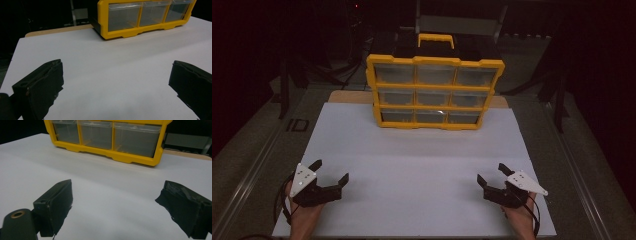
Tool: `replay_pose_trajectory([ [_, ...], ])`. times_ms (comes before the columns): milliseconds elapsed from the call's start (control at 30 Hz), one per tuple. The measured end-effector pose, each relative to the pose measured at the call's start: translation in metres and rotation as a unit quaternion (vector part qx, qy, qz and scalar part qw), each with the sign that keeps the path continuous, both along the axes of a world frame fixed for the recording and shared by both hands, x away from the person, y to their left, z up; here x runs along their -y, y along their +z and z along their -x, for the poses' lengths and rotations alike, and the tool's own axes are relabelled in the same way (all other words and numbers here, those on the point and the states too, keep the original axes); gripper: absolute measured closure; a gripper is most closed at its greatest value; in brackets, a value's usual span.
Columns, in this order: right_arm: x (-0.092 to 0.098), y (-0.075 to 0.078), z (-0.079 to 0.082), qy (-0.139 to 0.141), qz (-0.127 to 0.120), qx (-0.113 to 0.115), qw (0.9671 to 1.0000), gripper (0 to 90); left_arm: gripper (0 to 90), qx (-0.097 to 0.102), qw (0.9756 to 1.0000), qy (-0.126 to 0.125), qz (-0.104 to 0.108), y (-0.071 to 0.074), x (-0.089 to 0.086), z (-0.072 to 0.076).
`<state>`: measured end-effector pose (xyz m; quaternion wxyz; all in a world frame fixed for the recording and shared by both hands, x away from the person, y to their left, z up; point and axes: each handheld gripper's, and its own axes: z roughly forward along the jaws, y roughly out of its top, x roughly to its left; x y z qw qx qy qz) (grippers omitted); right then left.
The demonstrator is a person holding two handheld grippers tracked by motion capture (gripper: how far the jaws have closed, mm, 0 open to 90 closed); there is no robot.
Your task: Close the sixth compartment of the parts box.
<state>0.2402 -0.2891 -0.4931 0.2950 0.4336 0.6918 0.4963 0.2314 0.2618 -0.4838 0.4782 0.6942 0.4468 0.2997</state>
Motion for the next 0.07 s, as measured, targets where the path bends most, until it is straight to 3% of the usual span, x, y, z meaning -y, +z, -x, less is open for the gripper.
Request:
replay_pose_trajectory([
  [67,-0.0002,-0.0002,-0.0003,0.001,0.000,-0.001,1.0000,10.6,0.0,0.000,1.0000,0.000,0.000,-0.0001,0.0000,-0.0001],
])
